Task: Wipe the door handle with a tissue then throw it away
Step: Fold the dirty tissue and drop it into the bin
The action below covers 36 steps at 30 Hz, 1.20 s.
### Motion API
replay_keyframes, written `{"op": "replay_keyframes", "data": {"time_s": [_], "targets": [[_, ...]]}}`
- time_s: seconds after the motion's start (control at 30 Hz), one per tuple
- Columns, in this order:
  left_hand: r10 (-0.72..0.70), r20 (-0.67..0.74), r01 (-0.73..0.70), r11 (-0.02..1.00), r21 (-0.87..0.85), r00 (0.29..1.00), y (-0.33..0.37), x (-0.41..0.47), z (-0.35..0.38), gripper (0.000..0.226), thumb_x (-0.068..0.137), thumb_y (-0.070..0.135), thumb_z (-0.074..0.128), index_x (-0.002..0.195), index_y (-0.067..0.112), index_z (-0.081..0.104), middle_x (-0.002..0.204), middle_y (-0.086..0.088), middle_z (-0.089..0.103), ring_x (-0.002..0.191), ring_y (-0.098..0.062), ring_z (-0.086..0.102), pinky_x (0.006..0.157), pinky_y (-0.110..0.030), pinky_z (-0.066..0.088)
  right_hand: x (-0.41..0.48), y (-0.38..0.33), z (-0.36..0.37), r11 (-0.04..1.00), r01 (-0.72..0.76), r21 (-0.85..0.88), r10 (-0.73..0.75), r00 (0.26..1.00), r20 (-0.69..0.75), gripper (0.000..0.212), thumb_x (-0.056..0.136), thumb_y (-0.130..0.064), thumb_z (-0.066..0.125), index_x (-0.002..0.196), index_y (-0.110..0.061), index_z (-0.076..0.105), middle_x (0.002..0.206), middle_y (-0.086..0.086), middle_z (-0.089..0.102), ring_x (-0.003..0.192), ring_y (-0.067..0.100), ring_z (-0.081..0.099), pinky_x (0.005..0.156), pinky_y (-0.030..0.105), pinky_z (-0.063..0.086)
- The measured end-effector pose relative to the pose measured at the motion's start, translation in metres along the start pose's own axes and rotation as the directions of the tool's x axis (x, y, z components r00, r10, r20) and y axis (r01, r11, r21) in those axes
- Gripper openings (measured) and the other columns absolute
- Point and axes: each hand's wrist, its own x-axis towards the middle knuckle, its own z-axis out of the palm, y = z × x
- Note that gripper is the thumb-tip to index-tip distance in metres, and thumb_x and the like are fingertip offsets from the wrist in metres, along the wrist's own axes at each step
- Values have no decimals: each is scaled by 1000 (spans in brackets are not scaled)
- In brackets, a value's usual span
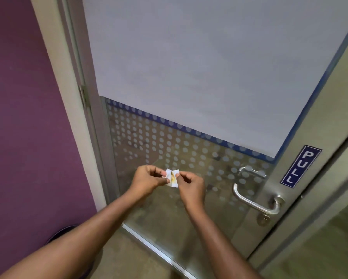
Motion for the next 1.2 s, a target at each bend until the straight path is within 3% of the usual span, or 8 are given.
{"op": "replay_keyframes", "data": {"time_s": [0.2,0.3,0.43,0.63,0.77,0.83,1.0,1.2], "targets": [[68,22,-69,996,59,997,-15,29,-37,14,79,-12,65,92,-9,69,73,-8,68,56,-3,62,57,-9,52,2,-6,64,994,-61,88,56,997,56,14,87,-12,63,90,-11,77,76,-4,71,66,0,60,58,15,43],[101,31,-103,992,73,994,-18,49,-61,20,82,-17,54,89,-4,68,74,-13,67,64,-19,60,66,-27,54,8,-10,96,990,-97,104,87,992,97,10,85,-17,67,83,-13,76,65,-10,67,56,-6,54,56,18,42],[85,14,-85,996,24,996,-24,81,-97,29,82,-16,55,76,12,53,63,-11,60,65,-25,58,76,-43,52,17,-20,141,978,-158,134,147,985,91,17,77,-14,75,92,-7,75,80,9,76,69,12,64,68,33,53],[43,-130,-47,999,-22,991,-33,122,-141,27,71,-8,74,90,6,60,81,-11,66,71,-19,60,76,-33,51,29,-33,193,927,-263,268,250,965,82,19,79,1,63,78,-15,74,75,9,73,65,16,60,63,32,47],[-137,3,136,987,-88,991,-44,144,-175,34,76,-3,73,107,-11,62,93,-20,64,75,-24,58,66,-32,52,35,-44,226,842,-408,353,351,911,216,18,86,2,59,81,-9,72,72,10,69,59,12,58,56,22,50],[-189,70,197,970,-141,979,-49,145,-186,28,80,-3,67,105,-15,61,87,-22,65,64,-22,58,58,-26,51,35,-45,236,840,-423,341,338,898,283,12,89,-5,61,84,-7,71,70,6,68,59,9,58,55,16,50],[-251,-24,241,949,-201,968,-78,156,-231,14,75,0,75,82,-4,64,61,-7,62,40,-3,57,41,-14,49,26,-39,287,902,-377,210,297,895,333,9,84,-3,67,91,3,70,75,14,62,64,17,52,55,22,46],[-369,-75,356,923,-145,926,-149,164,-322,10,74,3,75,68,5,67,45,-2,64,37,-8,56,40,-18,48,5,-2,385,885,-465,-10,436,824,362,20,85,3,63,68,-7,62,57,7,53,36,1,48,38,13,43]]}}
